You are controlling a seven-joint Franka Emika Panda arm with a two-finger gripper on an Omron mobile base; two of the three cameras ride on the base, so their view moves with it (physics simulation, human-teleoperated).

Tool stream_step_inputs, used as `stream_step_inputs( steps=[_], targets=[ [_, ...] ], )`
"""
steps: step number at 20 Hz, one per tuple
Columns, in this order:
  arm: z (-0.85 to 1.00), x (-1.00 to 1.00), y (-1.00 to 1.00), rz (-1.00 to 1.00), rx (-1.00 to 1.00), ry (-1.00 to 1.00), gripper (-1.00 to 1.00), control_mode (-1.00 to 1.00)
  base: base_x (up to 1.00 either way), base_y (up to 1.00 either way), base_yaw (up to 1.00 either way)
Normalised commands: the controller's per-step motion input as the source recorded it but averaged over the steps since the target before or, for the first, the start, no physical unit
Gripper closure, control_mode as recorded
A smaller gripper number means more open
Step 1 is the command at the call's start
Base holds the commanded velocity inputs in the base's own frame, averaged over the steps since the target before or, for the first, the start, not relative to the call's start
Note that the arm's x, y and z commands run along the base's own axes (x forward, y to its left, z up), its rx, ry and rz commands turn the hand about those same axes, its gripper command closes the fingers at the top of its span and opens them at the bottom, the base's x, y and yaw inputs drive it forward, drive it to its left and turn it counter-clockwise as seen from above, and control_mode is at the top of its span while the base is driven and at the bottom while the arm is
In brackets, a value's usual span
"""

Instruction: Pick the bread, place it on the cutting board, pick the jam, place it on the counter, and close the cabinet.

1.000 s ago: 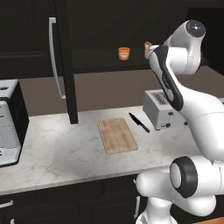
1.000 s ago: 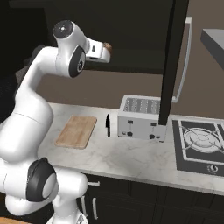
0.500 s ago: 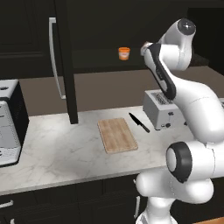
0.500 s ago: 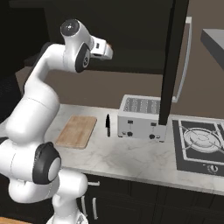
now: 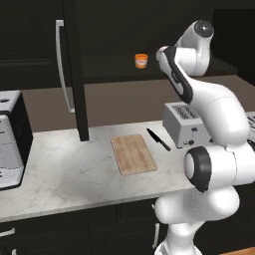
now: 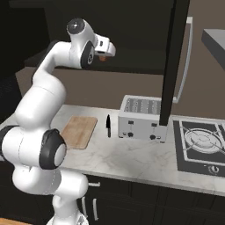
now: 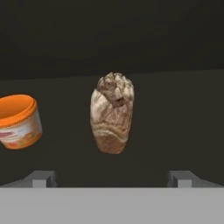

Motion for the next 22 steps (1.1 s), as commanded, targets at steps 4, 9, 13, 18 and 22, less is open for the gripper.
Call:
stream_step_inputs(
  steps=[4, 9, 13, 18, 22],
  targets=[
    [0.0, 0.3, 0.0, 0.0, 0.0, 0.0, -1.0, -1.0, 0.0, 0.0, 0.0],
    [0.0, 0.37, 0.0, 0.0, 0.0, 0.0, -1.0, -1.0, 0.0, 0.0, 0.0],
    [-0.01, 0.32, 0.0, 0.0, 0.0, 0.0, -1.0, -1.0, 0.0, 0.0, 0.0],
    [-0.06, 0.25, 0.0, 0.0, 0.0, 0.0, -1.0, -1.0, 0.0, 0.0, 0.0],
    [-0.11, 0.19, 0.0, 0.0, 0.0, 0.0, -1.0, -1.0, 0.0, 0.0, 0.0]
  ],
)
